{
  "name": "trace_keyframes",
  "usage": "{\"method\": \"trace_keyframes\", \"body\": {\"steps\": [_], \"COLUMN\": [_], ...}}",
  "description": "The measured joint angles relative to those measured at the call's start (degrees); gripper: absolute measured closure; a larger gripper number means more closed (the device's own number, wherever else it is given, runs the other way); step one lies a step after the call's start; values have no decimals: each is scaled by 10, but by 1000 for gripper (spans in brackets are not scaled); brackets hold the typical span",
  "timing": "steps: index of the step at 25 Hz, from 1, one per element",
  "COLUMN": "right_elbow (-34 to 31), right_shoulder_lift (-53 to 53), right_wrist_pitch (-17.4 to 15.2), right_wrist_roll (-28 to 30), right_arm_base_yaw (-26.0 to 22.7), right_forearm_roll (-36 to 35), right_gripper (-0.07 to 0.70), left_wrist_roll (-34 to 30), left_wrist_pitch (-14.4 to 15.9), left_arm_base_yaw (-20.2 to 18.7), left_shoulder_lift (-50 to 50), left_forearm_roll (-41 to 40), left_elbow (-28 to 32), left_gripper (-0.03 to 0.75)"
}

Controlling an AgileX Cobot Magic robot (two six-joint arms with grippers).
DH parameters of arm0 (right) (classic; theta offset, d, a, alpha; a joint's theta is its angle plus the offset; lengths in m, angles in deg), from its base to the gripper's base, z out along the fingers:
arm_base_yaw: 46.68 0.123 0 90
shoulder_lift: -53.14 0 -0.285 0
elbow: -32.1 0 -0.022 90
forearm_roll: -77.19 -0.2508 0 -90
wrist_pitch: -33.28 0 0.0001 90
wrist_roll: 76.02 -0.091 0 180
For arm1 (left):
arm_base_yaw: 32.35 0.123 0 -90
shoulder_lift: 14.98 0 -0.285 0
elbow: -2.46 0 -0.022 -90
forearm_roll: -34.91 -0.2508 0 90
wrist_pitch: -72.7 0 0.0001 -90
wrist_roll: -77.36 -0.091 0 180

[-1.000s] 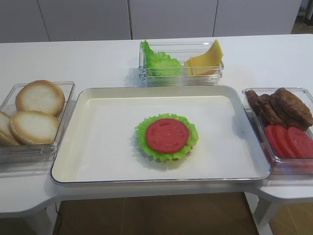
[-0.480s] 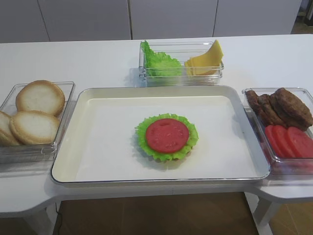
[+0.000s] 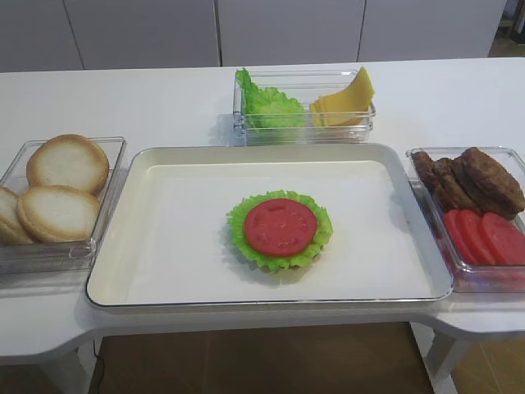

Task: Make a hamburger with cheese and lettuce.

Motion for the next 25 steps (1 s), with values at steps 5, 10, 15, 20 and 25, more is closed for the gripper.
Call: {"method": "trace_keyframes", "body": {"steps": [5,10,15,20,25], "right_elbow": [-26,-66,-105,-136,-140], "right_shoulder_lift": [14,14,15,15,15], "right_wrist_pitch": [0,1,47,78,86], "right_wrist_roll": [1,5,11,13,13], "right_arm_base_yaw": [0,0,0,0,0], "right_forearm_roll": [-3,-4,-6,-15,-18], "right_gripper": [140,141,148,150,151], "left_wrist_roll": [0,0,0,0,0], "left_wrist_pitch": [0,0,0,0,0], "left_arm_base_yaw": [0,0,0,0,0], "left_shoulder_lift": [0,0,0,0,0], "left_forearm_roll": [0,0,0,0,0], "left_elbow": [0,0,0,0,0], "left_gripper": [300,300,300,300,300]}}
